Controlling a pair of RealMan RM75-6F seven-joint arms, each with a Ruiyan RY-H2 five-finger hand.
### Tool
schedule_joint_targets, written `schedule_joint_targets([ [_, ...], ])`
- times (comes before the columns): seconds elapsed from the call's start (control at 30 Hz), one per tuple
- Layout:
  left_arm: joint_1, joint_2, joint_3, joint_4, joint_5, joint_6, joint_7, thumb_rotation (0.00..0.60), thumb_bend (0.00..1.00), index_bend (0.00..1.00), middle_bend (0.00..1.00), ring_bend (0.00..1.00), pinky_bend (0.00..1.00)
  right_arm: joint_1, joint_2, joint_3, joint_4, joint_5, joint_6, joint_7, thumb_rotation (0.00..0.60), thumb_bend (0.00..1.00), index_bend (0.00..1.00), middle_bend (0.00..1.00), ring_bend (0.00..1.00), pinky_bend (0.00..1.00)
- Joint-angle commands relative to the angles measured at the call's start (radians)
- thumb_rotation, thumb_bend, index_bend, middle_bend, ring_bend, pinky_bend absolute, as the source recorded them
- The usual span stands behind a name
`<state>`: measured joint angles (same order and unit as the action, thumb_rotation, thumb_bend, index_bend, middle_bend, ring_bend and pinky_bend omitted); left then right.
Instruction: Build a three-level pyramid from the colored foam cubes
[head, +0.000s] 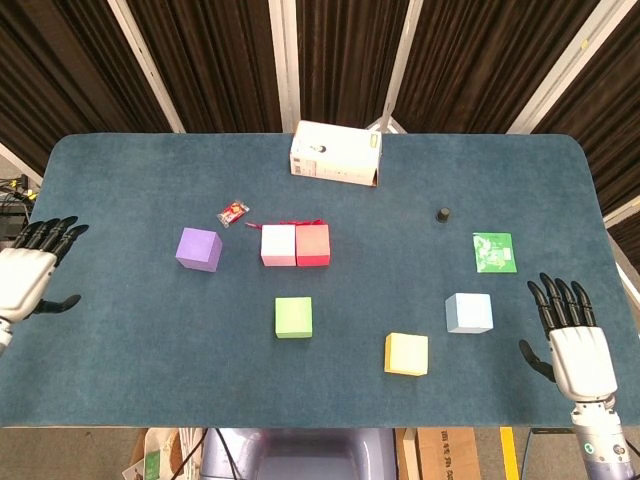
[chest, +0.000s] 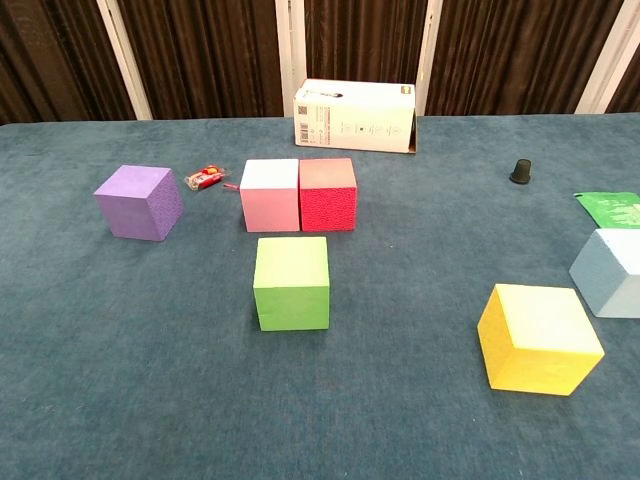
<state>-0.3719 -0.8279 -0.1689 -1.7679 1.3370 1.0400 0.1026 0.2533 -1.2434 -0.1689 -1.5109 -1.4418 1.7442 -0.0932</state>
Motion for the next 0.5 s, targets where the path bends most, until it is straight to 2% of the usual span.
schedule_joint_targets([
  [0.03,-0.050,-0.033,0.002,0.028,-0.031,-0.055,0.073,0.600,0.24,0.03,0.00,0.00,0.02,-0.009,0.013,0.016,-0.018,0.010,-0.037,-0.031,0.600,0.29,0.00,0.02,0.00,0.00],
  [0.27,-0.113,-0.112,0.007,0.082,-0.092,-0.109,0.163,0.600,0.24,0.03,0.00,0.00,0.01,-0.012,0.049,0.038,-0.070,0.049,-0.151,-0.053,0.600,0.29,0.03,0.02,0.00,0.00],
  [0.5,-0.166,-0.180,-0.002,0.117,-0.129,-0.128,0.202,0.600,0.24,0.02,0.00,0.00,0.01,-0.029,0.036,0.094,-0.082,0.096,-0.176,-0.104,0.600,0.29,0.03,0.02,0.00,0.00],
])
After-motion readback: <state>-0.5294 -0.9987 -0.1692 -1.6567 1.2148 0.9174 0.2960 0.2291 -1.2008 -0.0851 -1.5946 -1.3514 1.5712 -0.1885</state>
